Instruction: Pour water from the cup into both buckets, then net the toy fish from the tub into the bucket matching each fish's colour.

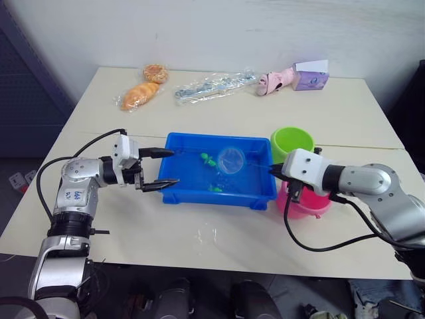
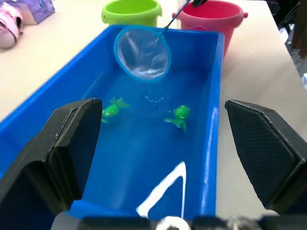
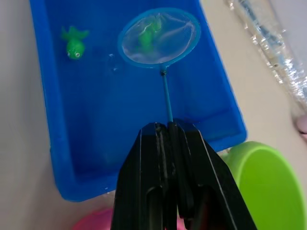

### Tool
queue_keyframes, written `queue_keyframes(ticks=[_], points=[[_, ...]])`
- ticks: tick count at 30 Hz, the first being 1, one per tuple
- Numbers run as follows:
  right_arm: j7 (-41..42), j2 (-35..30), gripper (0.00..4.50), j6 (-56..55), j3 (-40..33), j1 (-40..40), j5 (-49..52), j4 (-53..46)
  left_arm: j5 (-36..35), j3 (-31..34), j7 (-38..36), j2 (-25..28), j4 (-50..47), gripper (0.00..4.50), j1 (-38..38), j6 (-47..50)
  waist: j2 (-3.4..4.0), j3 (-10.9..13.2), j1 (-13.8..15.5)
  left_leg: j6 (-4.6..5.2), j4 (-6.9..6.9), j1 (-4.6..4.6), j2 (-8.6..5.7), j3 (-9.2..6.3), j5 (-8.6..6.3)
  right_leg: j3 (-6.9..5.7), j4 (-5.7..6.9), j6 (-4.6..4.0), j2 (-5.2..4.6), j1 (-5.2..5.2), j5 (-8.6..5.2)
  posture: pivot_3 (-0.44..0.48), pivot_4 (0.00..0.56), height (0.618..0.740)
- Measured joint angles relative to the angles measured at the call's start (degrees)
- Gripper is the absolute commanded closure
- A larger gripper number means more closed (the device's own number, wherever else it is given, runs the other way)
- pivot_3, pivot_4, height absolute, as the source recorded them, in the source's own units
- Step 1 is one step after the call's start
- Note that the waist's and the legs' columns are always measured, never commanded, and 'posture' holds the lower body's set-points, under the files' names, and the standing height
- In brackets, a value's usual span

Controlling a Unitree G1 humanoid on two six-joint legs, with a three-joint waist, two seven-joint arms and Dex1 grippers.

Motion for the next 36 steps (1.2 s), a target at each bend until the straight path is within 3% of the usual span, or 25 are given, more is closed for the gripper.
queue_keyframes(ticks=[10, 18, 23, 32, 36], points=[[6.4, 5.5, 4.50, -2.1, 9.6, -5.6, -9.7, 7.5, 0.0, 0.9, -0.1, 3.6, -3.8, 0.07, 3.8, 1.8, 0.00, 0.0, -0.8, -0.06, -0.01, 0.01, 0.04, 0.06, 0.03, 0.04, 0.09, 0.00, 0.07, -0.08, 0.00, 0.000, 0.150, 0.740], [7.9, 13.7, 4.50, 0.1, 10.2, -7.3, -10.5, 9.8, 0.0, 1.1, 0.1, 4.4, -6.2, 0.07, 6.3, 3.1, 0.00, 0.0, -0.7, -0.05, -0.01, 0.01, 0.03, 0.05, 0.03, 0.03, 0.11, 0.00, 0.06, -0.08, 0.00, 0.000, 0.150, 0.740], [7.9, 18.4, 4.50, 5.1, 8.0, -7.2, -6.5, 9.6, 0.0, 1.1, 0.5, 4.4, -6.6, 0.07, 6.8, 3.8, 0.00, 0.0, -0.7, -0.05, -0.01, 0.00, 0.03, 0.05, 0.03, 0.02, 0.11, 0.00, 0.06, -0.08, 0.00, 0.000, 0.150, 0.740], [8.0, 18.6, 4.50, 15.9, -1.1, -6.9, 2.2, 5.7, -0.4, 2.6, 1.0, 4.6, -6.7, 0.07, 6.8, 4.8, 0.00, 0.0, -0.7, -0.05, -0.06, 0.00, 0.03, 0.04, 0.02, 0.03, 0.09, 0.00, 0.05, -0.10, 0.00, 0.000, 0.150, 0.740], [8.1, 15.7, 4.50, 20.6, -7.2, -5.0, 7.1, 1.9, -2.0, 2.7, 2.4, 3.7, -8.6, 0.07, 6.0, 7.8, 0.00, 0.0, -0.6, -0.04, -0.08, -0.01, 0.03, 0.04, 0.01, 0.04, 0.07, 0.00, 0.05, -0.10, 0.00, 0.000, 0.150, 0.740]])
